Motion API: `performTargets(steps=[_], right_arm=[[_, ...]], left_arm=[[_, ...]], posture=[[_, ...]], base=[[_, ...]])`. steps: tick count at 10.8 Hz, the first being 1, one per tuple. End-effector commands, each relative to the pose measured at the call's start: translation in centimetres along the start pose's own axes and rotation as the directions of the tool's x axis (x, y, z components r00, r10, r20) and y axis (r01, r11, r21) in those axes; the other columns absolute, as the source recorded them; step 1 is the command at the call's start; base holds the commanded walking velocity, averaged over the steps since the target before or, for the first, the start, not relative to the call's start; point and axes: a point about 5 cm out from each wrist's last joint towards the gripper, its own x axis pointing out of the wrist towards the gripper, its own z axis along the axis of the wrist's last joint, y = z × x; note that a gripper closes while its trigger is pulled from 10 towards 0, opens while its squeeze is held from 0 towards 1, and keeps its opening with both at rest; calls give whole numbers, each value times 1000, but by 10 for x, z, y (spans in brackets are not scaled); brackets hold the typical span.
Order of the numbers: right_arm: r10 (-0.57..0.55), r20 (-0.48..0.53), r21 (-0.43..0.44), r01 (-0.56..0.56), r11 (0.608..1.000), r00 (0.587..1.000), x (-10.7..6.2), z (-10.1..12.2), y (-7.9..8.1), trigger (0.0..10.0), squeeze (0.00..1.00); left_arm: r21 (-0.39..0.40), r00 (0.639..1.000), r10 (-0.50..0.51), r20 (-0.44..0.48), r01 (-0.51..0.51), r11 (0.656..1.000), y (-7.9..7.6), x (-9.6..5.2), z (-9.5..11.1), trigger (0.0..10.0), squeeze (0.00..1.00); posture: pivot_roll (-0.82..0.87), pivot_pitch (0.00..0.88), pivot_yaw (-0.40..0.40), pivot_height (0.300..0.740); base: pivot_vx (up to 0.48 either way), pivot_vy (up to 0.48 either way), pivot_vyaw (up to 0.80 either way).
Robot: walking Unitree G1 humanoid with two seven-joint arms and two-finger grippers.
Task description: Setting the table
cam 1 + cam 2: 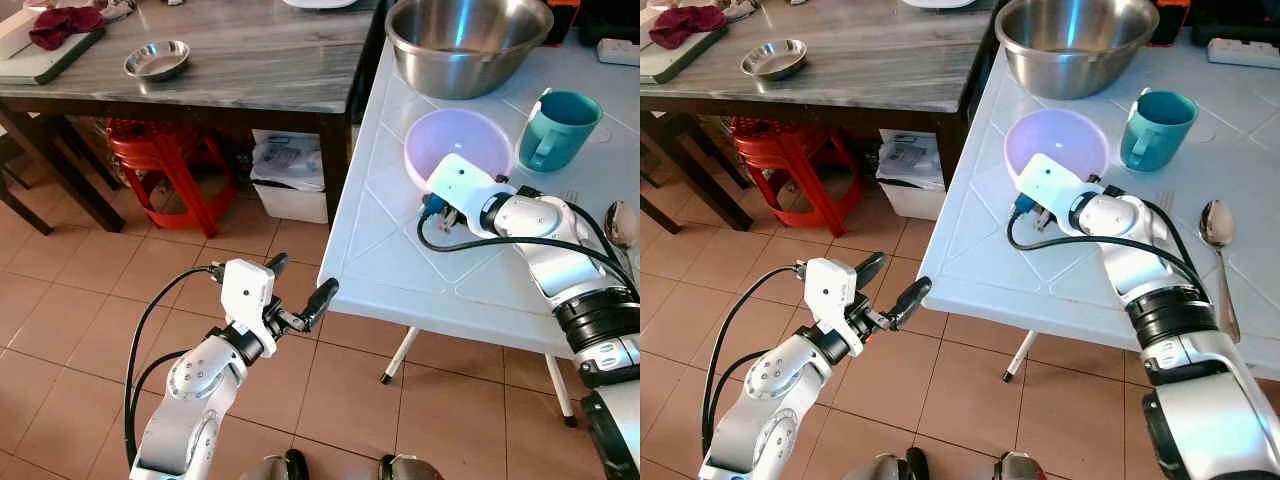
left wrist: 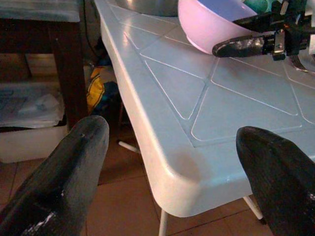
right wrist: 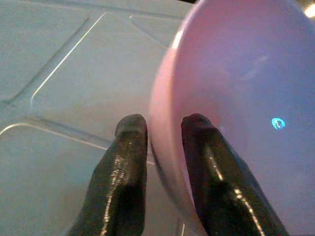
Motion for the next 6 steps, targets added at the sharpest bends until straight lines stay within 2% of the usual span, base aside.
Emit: performTargets(steps=[1, 4, 6], right_arm=[[24, 0, -23, -24, 999, 1000, 1, 2, 0, 0, 0], [25, 12, -38, -24, 999, 1000, 0, 4, 0, 0, 0], [10, 56, -44, -7, 999, 998, 0, 12, -1, 0, 0]], left_arm=[[13, 1000, -1, -13, 1, 1000, 1, -4, -2, 10000, 0], [21, 1000, 3, -18, -3, 1000, 2, -2, -2, 10000, 0], [31, 1000, 5, -27, -4, 1000, 3, -1, -3, 10000, 0]], posture=[[-121, 177, 110, 740], [-120, 169, 112, 740], [-119, 161, 112, 740]], base=[[0, 0, 0], [0, 0, 0], [0, 0, 0]])
